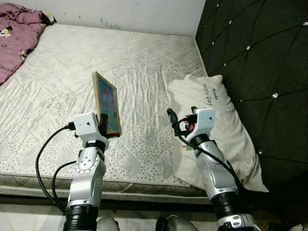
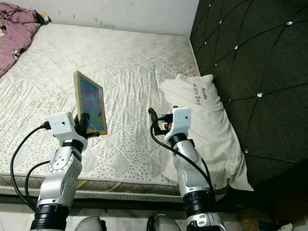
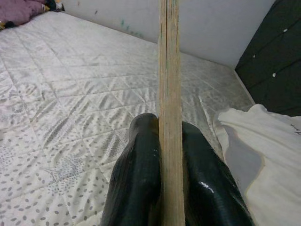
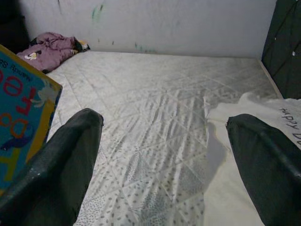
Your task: Clean up the room
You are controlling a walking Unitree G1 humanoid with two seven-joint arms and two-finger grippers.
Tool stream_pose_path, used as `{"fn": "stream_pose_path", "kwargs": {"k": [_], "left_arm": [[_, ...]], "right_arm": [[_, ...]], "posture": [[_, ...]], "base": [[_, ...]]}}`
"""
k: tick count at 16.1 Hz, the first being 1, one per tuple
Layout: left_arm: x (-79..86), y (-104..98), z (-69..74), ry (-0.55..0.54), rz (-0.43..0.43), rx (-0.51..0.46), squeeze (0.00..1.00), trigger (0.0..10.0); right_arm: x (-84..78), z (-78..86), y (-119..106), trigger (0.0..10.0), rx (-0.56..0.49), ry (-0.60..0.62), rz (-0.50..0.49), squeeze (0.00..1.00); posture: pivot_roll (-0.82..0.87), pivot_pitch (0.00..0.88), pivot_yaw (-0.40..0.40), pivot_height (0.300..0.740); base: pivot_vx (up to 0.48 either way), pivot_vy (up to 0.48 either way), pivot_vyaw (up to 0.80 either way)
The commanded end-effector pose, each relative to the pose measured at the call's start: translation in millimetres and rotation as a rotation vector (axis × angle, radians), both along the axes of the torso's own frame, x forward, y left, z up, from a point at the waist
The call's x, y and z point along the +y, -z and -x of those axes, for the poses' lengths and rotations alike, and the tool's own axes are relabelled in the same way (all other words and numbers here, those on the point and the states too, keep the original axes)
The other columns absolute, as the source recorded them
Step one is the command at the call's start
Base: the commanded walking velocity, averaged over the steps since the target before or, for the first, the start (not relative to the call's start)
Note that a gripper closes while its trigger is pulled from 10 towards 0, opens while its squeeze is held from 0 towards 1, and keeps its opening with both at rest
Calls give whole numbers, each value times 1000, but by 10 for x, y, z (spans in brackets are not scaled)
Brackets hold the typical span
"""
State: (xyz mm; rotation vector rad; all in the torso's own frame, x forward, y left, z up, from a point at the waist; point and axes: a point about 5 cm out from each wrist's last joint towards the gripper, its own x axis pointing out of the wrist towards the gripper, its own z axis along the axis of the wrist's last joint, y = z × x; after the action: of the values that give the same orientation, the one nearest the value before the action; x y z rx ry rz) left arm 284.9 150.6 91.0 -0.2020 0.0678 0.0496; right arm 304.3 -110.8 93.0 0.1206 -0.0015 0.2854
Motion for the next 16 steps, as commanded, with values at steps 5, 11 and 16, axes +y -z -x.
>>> {"fn": "stream_pose_path", "kwargs": {"k": [5, 11, 16], "left_arm": [[-33, -162, -34, -1, 13, -65, 0, 10000], [-39, -170, -50, -8, 27, -60, 0, 10000], [-46, -175, -65, -24, 43, -59, 0, 10000]], "right_arm": [[-19, 7, -55, 10000, -1, -7, 11, 0], [-22, 3, -72, 10000, 4, -10, 13, 0], [-40, -4, -76, 10000, 9, -12, 22, 0]], "posture": [[33, 0, -58, 695], [27, 4, -56, 639], [24, 4, -63, 614]], "base": [[0, 0, 0], [0, 0, 0], [0, 0, 0]]}}
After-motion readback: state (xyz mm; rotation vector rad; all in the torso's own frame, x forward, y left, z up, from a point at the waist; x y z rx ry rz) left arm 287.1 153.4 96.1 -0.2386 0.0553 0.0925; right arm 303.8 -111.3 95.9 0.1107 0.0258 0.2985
